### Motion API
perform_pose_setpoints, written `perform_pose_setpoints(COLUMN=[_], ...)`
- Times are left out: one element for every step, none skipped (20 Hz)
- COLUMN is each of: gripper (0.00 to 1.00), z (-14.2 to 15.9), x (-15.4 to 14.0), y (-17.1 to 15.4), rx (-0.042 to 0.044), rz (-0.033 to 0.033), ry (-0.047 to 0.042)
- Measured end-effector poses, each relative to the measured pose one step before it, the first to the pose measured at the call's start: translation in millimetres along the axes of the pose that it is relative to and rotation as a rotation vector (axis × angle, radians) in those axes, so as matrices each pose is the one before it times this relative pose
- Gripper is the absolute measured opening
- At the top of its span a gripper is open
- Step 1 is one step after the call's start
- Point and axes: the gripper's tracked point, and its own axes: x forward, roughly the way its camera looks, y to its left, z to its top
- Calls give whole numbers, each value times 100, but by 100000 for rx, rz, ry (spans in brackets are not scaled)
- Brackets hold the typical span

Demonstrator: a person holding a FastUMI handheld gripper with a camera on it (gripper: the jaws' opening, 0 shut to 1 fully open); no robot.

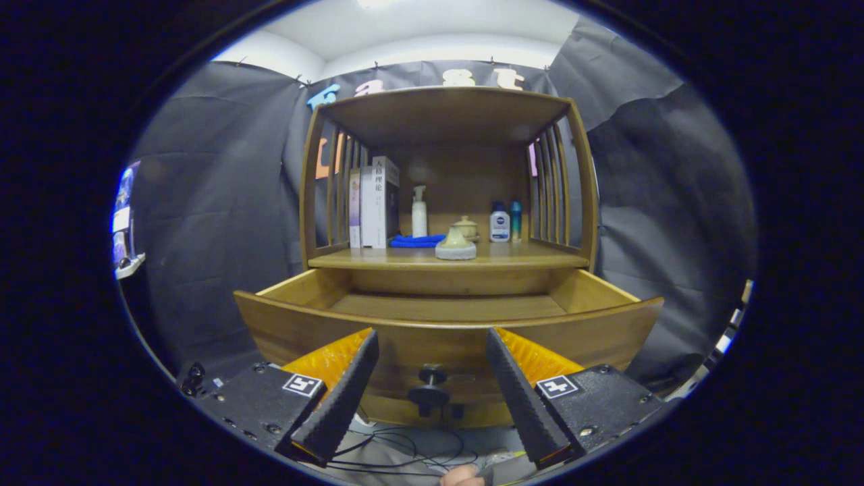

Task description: Pull open the drawer, take out the items inside it, and place them on the countertop above the cabinet.

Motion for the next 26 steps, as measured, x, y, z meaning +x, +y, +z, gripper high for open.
perform_pose_setpoints(gripper=[100,100,100,100,100,100,100,100,100,100,100,100,100,100,100,100,100,100,100,100,100,100,100,100,100,100], z=[-306,-255,-258,-234,-251,-162,-210,-237,-149,-65,-38,-103,174,-82,-15,-137,1,-30,57,-40,68,16,90,11,78,20], x=[66,187,175,191,179,298,248,299,242,266,362,305,112,93,-30,65,-21,-15,34,18,26,-59,70,-42,42,153], y=[81,98,-73,-96,-130,17,61,84,-116,-288,-181,-180,-145,59,40,-12,35,87,82,-23,-45,60,3,84,108,133], rx=[579,465,-189,-206,-258,237,387,258,-12,-167,-240,-354,58,-491,-1209,-1153,-712,208,293,-233,-71,17,78,33,296,-400], rz=[-222,-279,-554,-688,-741,-490,-297,-74,-864,-1043,-1183,-1406,-1466,-996,-882,-863,-377,-85,-4,-108,-121,-107,-60,-87,160,23], ry=[140,-323,497,-188,501,-94,395,-35,270,93,30,656,-1259,-52,-847,168,-414,65,-184,15,131,-59,-53,-81,-332,328])
